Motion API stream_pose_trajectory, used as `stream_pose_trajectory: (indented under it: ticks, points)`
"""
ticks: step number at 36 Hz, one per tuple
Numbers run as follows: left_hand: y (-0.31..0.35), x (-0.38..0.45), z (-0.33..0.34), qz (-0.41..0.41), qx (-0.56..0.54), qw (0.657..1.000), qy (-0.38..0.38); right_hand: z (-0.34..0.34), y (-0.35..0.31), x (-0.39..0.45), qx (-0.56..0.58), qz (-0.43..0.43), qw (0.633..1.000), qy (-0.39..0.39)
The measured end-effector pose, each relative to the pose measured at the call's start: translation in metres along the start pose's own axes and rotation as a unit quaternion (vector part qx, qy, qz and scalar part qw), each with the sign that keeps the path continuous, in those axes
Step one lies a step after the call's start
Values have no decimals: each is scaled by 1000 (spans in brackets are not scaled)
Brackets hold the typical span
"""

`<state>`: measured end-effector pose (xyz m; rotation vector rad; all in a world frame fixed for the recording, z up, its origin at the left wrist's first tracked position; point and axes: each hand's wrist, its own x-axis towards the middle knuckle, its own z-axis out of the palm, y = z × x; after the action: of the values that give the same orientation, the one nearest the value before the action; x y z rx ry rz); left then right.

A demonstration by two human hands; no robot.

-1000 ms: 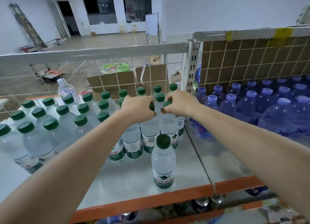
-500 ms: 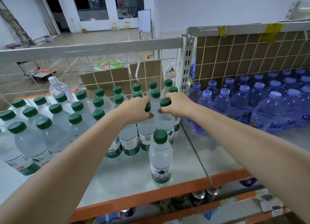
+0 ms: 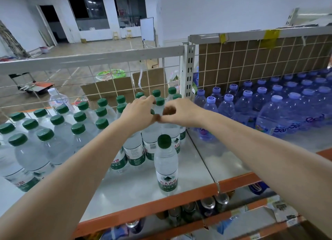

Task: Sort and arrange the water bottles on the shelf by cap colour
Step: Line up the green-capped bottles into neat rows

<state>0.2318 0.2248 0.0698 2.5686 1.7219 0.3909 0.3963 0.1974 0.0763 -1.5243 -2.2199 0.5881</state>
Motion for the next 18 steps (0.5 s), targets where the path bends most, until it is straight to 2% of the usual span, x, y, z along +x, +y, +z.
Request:
stream_pose_trajectory:
  ticks: [3,8,18]
  points:
    - [7,1,0,5,-15,1000,-10,1,-10,-14,39,17,992,-118]
    - [15,3,5,13,-21,999,-27,5,-10,-27,7,20,981,-191]
    - [33,21,21,-10,-30,999,-41,-9,16,-34,63,11,990,-124]
